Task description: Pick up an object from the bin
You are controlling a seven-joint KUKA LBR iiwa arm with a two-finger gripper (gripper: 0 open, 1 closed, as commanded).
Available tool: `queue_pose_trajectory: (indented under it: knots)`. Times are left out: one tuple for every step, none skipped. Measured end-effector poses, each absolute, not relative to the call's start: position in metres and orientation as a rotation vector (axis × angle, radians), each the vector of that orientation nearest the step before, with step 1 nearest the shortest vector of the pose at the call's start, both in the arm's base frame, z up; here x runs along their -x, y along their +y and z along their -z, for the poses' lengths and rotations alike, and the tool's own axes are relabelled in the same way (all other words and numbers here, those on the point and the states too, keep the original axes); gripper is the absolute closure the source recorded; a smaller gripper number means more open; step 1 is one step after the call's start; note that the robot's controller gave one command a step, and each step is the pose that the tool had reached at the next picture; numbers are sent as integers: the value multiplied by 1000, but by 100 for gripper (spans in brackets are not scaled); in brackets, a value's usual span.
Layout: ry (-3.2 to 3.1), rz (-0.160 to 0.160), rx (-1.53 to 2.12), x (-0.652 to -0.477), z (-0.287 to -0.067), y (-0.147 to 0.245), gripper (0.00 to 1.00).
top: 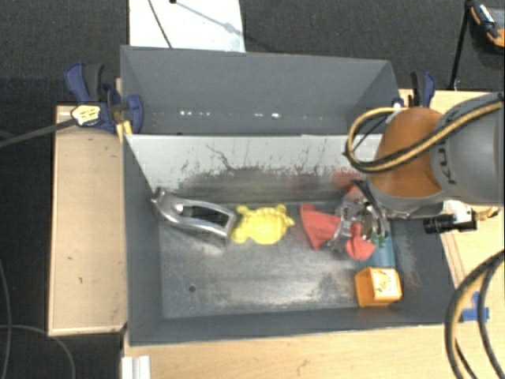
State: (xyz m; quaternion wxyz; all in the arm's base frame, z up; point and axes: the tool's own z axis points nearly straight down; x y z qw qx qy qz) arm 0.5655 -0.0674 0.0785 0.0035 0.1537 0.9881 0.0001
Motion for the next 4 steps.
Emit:
queue_pose_trajectory:
  knots:
    - [3098,0,-480,-565,-79,-68,100]
    - [3111,-1,-477,-567,-120,-71,100]
    - [3104,-1,-510,-527,-178,-77,100]
    - [3096,1,-526,-516,-217,-48,100]
